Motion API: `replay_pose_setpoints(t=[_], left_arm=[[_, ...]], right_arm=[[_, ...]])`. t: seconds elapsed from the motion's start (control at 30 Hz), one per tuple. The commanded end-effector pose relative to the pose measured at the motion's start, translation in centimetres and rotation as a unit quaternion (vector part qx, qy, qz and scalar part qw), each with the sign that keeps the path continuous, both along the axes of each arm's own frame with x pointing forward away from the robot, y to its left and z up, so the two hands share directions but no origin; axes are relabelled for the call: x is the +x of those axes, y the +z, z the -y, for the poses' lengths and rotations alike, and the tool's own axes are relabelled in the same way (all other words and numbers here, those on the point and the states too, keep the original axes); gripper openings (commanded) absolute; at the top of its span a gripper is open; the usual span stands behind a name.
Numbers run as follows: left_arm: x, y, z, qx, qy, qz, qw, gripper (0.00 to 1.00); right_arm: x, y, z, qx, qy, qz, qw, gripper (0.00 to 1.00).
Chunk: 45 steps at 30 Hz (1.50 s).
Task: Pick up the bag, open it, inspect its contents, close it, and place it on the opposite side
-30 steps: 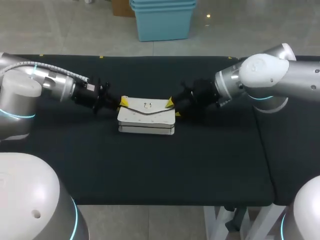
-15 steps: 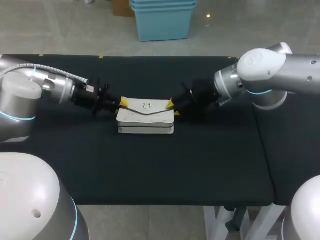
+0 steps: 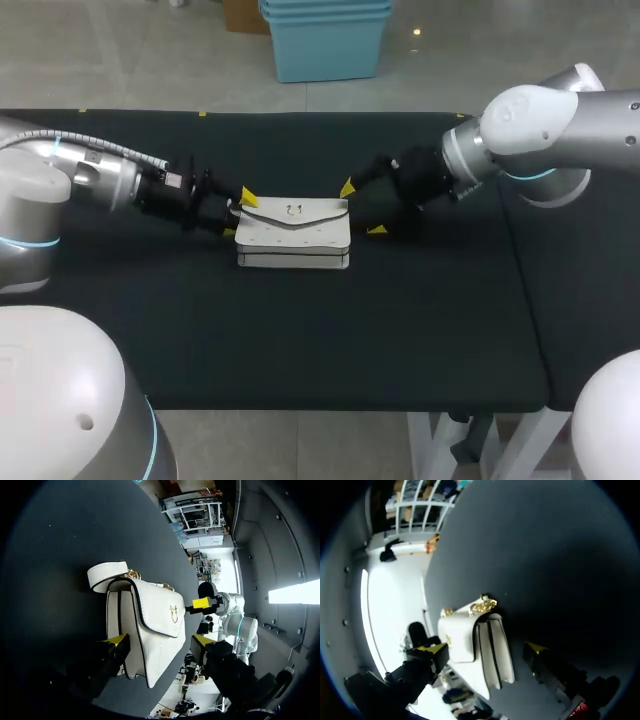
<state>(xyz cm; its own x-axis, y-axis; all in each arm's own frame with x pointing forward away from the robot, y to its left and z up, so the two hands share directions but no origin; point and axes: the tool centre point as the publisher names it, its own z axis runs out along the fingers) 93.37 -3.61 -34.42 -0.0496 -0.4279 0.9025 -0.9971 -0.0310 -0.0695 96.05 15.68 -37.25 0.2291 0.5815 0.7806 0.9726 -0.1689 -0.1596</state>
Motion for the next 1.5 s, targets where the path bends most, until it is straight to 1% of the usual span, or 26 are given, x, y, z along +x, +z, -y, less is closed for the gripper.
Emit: replay_pose_setpoints(t=[0.03,0.07,0.1,0.13,0.23,0.27,0.3,0.33,0.37,0.47,0.5,0.57,0.67,0.73,1.27,1.3,1.33,1.37,1.4,1.47,1.5], left_arm=[[-0.3,-0.4,0.2,-0.002,0.0,-0.003,1.0,0.49],[-0.3,-0.4,0.3,-0.002,0.0,-0.004,1.0,0.44],[-0.4,-0.4,0.3,-0.002,-0.002,-0.005,1.0,0.33],[-0.5,-0.4,0.4,0.002,-0.004,-0.007,1.0,0.29],[-0.5,-0.7,0.5,0.022,-0.009,-0.015,1.0,0.34],[-0.5,-0.9,0.6,0.03,-0.008,-0.016,0.999,0.33],[-0.4,-1.1,0.6,0.036,-0.007,-0.02,0.999,0.29],[-0.3,-1.3,0.6,0.042,-0.005,-0.02,0.999,0.12],[-0.2,-1.3,0.5,0.044,-0.004,-0.021,0.999,0.0],[0.1,-1.4,0.0,0.055,-0.001,-0.019,0.998,0.0],[0.2,-1.4,-0.1,0.058,-0.001,-0.019,0.998,0.0],[0.5,-1.4,-0.4,0.067,-0.001,-0.016,0.998,0.0],[0.8,-1.2,-0.6,0.085,-0.018,-0.014,0.996,0.0],[1.0,-1.3,-0.9,0.111,-0.022,-0.019,0.993,0.0],[1.0,-1.3,-0.9,0.111,-0.022,-0.019,0.993,0.0],[1.0,-1.3,-0.9,0.111,-0.022,-0.019,0.993,0.0],[1.0,-1.3,-0.9,0.111,-0.022,-0.019,0.993,0.0],[1.4,-1.3,-1.4,0.105,-0.024,-0.014,0.994,0.0],[2.0,-1.2,-2.0,0.088,-0.035,-0.011,0.995,0.0],[3.0,-1.0,-3.1,0.091,-0.032,0.0,0.995,0.0],[3.5,-0.9,-3.7,0.081,-0.042,0.004,0.996,0.0]], right_arm=[[-0.5,1.6,1.2,-0.061,-0.017,0.018,0.998,1.0],[-0.4,1.7,1.6,-0.08,-0.022,0.025,0.996,1.0],[-0.2,1.8,1.9,-0.088,-0.022,0.03,0.995,1.0],[-0.1,2.0,2.2,-0.097,-0.02,0.034,0.994,1.0],[0.3,2.1,3.0,-0.138,-0.017,0.049,0.989,1.0],[0.4,2.1,3.3,-0.145,-0.012,0.051,0.988,1.0],[0.5,2.0,3.7,-0.153,-0.004,0.051,0.987,1.0],[0.6,2.0,3.9,-0.165,0.002,0.05,0.985,1.0],[0.6,1.9,4.1,-0.172,0.011,0.051,0.984,1.0],[0.9,1.8,4.9,-0.208,0.018,0.065,0.976,1.0],[0.9,1.8,5.1,-0.21,0.026,0.068,0.975,1.0],[0.9,1.9,5.5,-0.236,0.053,0.07,0.968,1.0],[0.9,1.9,5.5,-0.236,0.053,0.07,0.968,1.0],[0.9,1.9,5.5,-0.236,0.053,0.07,0.968,1.0],[0.9,1.9,5.5,-0.236,0.053,0.07,0.968,1.0],[1.3,2.0,5.7,-0.218,0.061,0.083,0.971,1.0],[2.1,2.1,6.4,-0.218,0.067,0.094,0.969,1.0],[2.5,2.1,6.8,-0.228,0.067,0.097,0.967,1.0],[3.3,2.2,7.7,-0.228,0.067,0.105,0.966,1.0],[4.7,2.3,9.4,-0.255,0.071,0.117,0.957,1.0],[5.3,2.5,10.2,-0.256,0.069,0.125,0.956,1.0]])
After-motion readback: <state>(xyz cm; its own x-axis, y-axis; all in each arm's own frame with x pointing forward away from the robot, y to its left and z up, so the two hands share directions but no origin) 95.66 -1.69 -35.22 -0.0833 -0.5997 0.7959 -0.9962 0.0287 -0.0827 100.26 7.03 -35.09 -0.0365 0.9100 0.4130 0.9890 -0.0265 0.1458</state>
